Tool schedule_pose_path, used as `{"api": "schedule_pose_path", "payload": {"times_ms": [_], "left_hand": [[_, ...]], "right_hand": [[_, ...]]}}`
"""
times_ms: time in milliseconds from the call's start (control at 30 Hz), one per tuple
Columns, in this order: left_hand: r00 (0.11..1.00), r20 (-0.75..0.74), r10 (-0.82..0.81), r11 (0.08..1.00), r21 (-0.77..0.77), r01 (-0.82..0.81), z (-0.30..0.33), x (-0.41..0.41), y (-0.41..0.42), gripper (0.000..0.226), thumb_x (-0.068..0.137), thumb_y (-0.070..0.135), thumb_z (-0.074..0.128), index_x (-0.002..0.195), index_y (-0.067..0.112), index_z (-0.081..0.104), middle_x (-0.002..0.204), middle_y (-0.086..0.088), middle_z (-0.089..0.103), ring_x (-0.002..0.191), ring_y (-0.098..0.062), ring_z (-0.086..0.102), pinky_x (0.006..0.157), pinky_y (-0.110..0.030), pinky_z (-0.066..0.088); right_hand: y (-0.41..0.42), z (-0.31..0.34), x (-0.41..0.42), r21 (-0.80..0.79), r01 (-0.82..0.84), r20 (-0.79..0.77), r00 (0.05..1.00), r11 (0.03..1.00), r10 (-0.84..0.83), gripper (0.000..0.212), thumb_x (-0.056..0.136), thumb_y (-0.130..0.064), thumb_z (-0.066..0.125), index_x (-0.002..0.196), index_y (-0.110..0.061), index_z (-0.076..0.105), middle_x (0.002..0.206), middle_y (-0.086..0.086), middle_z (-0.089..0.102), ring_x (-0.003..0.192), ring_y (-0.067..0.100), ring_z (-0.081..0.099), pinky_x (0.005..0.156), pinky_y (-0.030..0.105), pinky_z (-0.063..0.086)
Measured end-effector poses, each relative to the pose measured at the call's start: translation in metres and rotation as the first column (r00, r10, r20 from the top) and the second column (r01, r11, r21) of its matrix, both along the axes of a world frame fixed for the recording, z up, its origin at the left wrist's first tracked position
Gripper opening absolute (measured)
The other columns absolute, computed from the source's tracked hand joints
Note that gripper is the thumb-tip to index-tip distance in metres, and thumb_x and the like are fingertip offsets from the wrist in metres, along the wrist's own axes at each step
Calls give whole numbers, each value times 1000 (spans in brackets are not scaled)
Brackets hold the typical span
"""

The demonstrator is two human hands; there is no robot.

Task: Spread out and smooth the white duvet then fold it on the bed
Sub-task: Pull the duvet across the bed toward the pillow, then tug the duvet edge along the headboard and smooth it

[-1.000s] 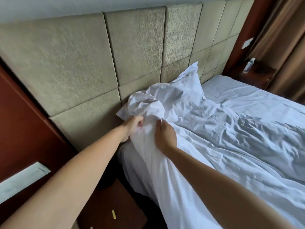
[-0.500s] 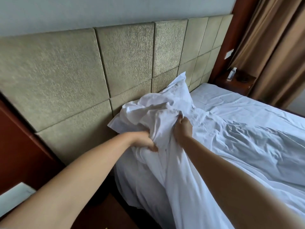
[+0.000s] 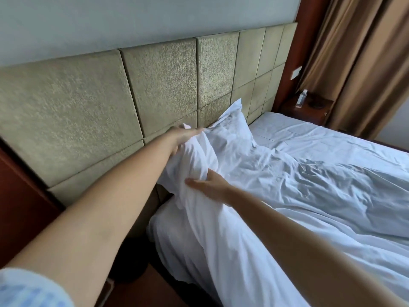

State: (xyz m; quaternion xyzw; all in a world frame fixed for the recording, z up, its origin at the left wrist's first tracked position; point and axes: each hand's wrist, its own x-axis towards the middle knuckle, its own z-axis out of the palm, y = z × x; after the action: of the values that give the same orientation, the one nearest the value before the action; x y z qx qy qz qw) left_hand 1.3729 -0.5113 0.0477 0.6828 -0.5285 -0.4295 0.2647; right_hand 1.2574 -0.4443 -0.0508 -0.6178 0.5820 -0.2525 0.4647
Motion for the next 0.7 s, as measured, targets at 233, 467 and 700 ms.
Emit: {"api": "schedule_pose_path", "payload": {"times_ms": [233,467,700], "left_hand": [[911,-324,-253,966,-41,254,-69,28,33,78,76,46,75,141,31,36,130,15,51,120,-8,47,90,-25,42],[931,-155,-330,917,181,355,-103,38,39,91,57,52,84,135,20,50,129,2,59,116,-17,56,104,-38,43],[979,94,-180,983,31,178,-33,49,7,49,82,22,71,123,11,47,113,-4,53,93,-19,56,67,-26,47]], "right_hand": [[-5,6,-13,47,479,287,834,877,-471,26,87,-35,64,89,-9,64,81,7,64,72,18,60,63,28,46],[-18,17,-29,-18,574,237,798,819,-554,38,93,-45,52,89,-9,63,87,8,65,92,27,61,72,31,45],[-5,1,3,-604,274,-202,855,748,-477,73,81,-67,39,128,-13,52,130,9,51,119,30,46,100,38,34]]}}
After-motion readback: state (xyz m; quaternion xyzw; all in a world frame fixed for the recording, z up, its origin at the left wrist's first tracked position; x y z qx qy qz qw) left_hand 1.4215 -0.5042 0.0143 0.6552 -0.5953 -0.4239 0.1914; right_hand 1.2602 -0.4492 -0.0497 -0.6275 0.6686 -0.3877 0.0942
